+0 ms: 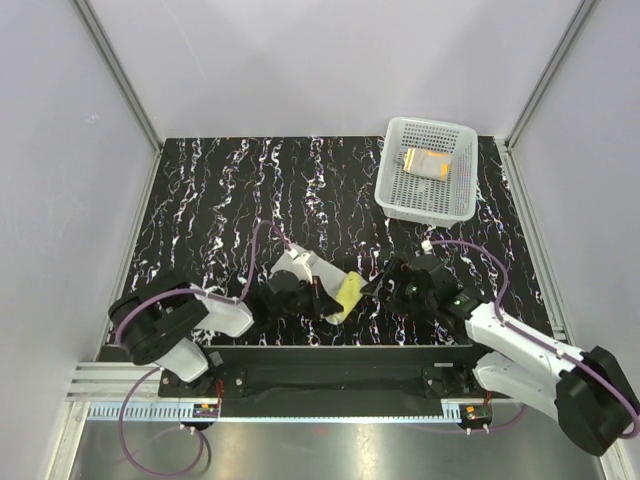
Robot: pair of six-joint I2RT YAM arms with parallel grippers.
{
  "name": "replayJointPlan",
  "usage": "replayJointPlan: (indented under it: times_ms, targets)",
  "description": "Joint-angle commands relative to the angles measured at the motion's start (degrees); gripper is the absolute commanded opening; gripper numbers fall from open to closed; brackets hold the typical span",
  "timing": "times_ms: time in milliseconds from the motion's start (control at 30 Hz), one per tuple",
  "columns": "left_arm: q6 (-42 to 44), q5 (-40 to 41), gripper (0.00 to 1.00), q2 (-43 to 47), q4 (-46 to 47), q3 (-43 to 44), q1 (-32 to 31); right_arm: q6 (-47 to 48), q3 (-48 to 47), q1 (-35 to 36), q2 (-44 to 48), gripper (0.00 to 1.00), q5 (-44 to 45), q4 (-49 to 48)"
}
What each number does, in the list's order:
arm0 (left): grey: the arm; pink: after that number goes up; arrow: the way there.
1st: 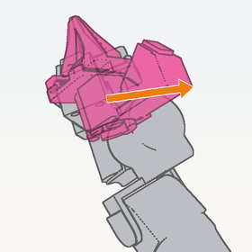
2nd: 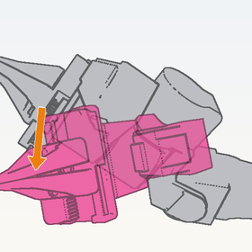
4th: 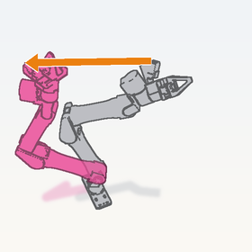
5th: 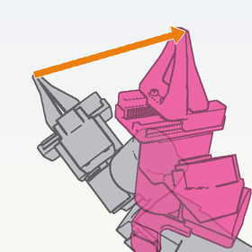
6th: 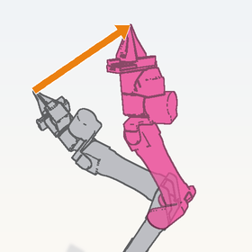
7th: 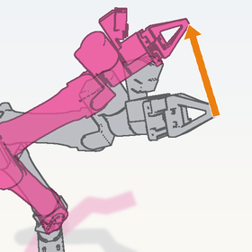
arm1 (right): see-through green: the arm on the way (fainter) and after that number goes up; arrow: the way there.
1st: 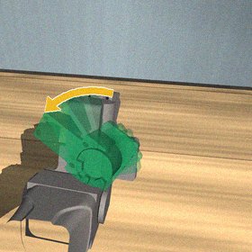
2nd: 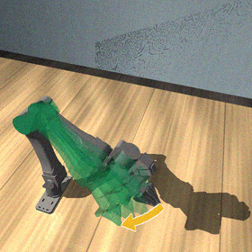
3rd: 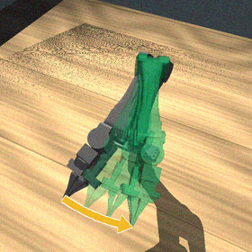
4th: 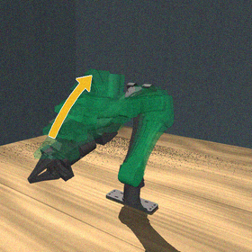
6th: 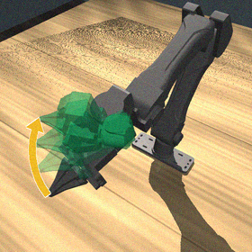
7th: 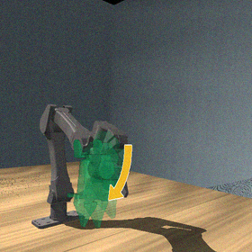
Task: Roll the towels
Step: Roll the towel
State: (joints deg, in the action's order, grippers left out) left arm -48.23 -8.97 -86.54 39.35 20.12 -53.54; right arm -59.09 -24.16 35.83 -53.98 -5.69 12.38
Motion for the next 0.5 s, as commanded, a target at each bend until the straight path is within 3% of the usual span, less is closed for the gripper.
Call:
replayJointPlan:
  times_ms: [0,200,467]
  targets:
    - [-8.27,-10.09,0.00,-3.10,16.51,-1.48,2.56,-0.76,1.92,-0.15,-2.87,0.95,-3.80,-14.46]
    - [-14.08,-16.07,0.00,-9.69,27.69,-2.54,6.08,-1.38,4.30,-0.06,-10.43,0.94,-5.55,-26.52]
    - [-17.16,-20.12,0.00,-17.60,35.53,-1.05,7.48,-1.64,3.42,0.46,-19.75,0.86,-6.70,-33.20]
